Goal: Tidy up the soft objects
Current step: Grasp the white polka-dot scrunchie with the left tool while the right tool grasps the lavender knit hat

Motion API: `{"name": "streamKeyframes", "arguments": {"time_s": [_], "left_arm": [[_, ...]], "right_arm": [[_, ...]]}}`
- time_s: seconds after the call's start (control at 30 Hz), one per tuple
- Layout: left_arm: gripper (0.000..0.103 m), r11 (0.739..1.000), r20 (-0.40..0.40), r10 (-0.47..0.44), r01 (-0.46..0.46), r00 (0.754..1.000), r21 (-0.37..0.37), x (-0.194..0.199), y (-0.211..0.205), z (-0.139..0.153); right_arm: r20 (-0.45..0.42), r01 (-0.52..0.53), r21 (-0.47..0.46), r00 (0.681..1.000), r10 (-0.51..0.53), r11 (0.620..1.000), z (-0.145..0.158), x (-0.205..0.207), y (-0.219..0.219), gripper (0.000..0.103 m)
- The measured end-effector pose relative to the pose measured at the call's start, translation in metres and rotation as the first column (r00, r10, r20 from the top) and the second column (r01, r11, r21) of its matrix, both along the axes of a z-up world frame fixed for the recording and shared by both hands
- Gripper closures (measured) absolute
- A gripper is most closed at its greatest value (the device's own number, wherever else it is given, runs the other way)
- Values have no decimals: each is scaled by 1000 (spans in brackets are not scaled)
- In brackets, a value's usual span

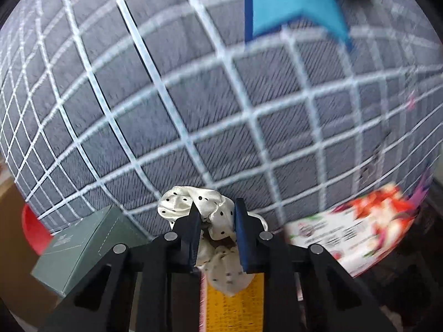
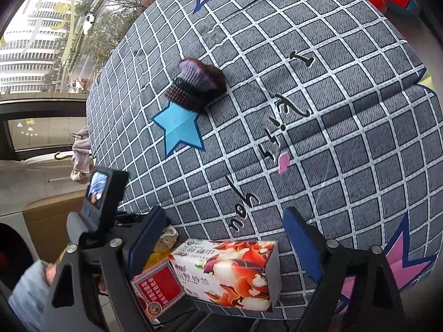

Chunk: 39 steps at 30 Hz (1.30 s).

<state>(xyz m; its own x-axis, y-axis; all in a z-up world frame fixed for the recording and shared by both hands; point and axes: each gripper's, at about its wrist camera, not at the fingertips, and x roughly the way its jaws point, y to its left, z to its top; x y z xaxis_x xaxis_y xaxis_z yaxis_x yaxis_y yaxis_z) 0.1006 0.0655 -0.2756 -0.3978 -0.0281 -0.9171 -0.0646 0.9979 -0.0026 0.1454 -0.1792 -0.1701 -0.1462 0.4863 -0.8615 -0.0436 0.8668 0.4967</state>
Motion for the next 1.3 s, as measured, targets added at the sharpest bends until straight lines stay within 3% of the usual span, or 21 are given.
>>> {"name": "streamKeyframes", "arguments": {"time_s": [0.13,0.2,0.27,0.3,0.33,0.37,0.4,0.57,0.7,0.8,0.93,1.0,1.03,1.17,1.3], "left_arm": [[79,997,135,77,-75,988,-17,24,9,25],[79,992,202,124,-125,972,-11,45,15,37],[78,979,287,185,-201,940,24,65,28,49],[71,970,310,218,-241,925,37,72,34,51],[57,952,324,275,-304,905,43,81,44,53],[49,939,324,312,-341,893,36,85,50,52],[38,926,322,350,-377,880,23,89,58,49],[29,878,321,444,-478,837,33,94,54,9],[26,831,309,515,-554,800,47,64,50,-33],[25,809,275,553,-585,786,46,49,43,-66],[11,787,286,583,-616,761,33,41,39,-88],[0,773,282,596,-632,752,51,47,50,-99],[0,756,272,625,-654,732,23,42,54,-105],[0,756,290,620,-654,729,28,45,66,-120],[0,750,313,621,-661,718,30,47,66,-96]], "right_arm": [[14,-13,-17,1000,13,1000,-1,10,2,15],[21,-24,-25,999,24,999,-1,17,4,15],[25,-38,-30,999,38,999,-1,26,9,15],[30,-48,-38,998,49,998,-1,31,13,13],[35,-60,-52,997,62,997,-2,36,17,9],[41,-76,-73,996,79,994,-4,42,23,1],[55,-99,-99,993,105,990,-5,49,32,1],[143,-193,-178,965,219,965,-11,73,71,1],[219,-287,-276,911,351,917,-22,89,109,1],[219,-345,-342,875,431,874,-43,94,131,1],[198,-395,-396,845,497,829,-72,91,147,1],[201,-389,-397,846,493,831,-82,93,146,0],[192,-386,-381,856,480,840,-86,95,144,0],[206,-390,-395,845,494,832,-87,96,142,0],[213,-387,-391,844,492,835,-88,96,140,0]]}}
